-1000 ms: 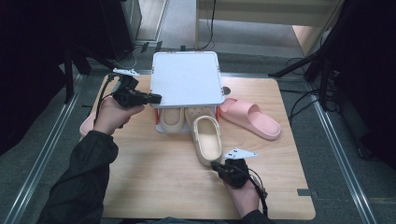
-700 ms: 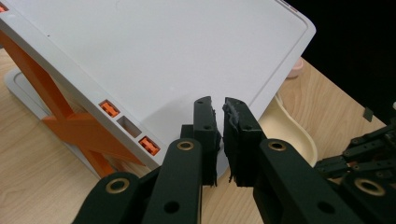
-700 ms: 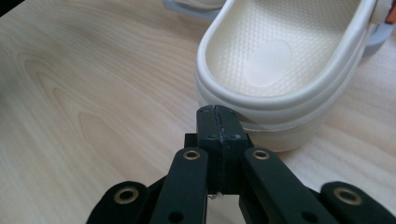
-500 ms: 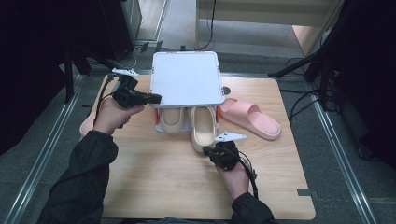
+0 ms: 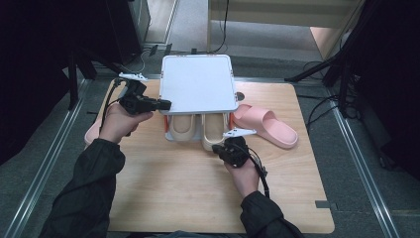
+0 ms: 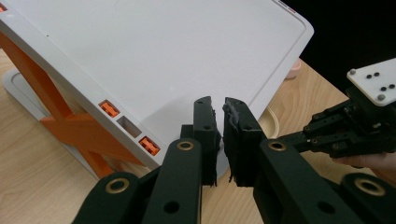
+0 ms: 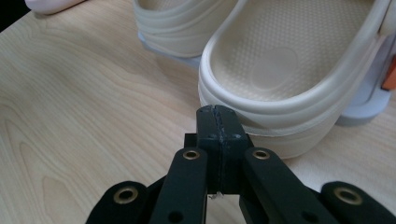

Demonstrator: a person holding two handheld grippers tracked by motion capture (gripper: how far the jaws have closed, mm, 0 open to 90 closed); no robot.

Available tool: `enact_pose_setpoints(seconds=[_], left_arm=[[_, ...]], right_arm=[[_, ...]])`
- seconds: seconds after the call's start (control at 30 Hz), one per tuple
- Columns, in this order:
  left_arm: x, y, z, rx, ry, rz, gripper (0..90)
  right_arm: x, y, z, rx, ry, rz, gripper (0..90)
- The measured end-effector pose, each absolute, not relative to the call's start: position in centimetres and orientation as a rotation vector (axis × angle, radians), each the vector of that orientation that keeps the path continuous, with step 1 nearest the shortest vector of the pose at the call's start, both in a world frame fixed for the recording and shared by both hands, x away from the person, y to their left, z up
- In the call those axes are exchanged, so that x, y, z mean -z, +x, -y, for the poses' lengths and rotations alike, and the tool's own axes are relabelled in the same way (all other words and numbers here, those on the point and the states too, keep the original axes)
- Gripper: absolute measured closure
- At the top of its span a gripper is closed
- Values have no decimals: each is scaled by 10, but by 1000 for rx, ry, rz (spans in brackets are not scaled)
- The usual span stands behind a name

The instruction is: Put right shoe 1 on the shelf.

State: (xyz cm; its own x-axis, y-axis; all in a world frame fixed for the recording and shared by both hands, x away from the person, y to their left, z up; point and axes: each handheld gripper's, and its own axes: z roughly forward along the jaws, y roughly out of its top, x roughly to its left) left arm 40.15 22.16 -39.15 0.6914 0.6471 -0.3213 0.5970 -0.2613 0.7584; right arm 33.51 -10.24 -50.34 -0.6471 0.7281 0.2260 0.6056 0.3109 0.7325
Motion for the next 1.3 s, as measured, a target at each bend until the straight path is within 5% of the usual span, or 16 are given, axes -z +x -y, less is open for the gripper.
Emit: enact_pose_setpoints(seconds=[0.77,1.13,1.3], left_arm=[[390,397,-221,-104,1953,-962,807],[379,380,-238,-149,1901,-999,496],[378,369,-249,-179,1893,-1029,444]], right_arm=[[506,373,82,-1242,1245,-2410,854],[488,346,108,-1363,1168,-2449,614],[484,339,119,-1408,1035,-2509,533]])
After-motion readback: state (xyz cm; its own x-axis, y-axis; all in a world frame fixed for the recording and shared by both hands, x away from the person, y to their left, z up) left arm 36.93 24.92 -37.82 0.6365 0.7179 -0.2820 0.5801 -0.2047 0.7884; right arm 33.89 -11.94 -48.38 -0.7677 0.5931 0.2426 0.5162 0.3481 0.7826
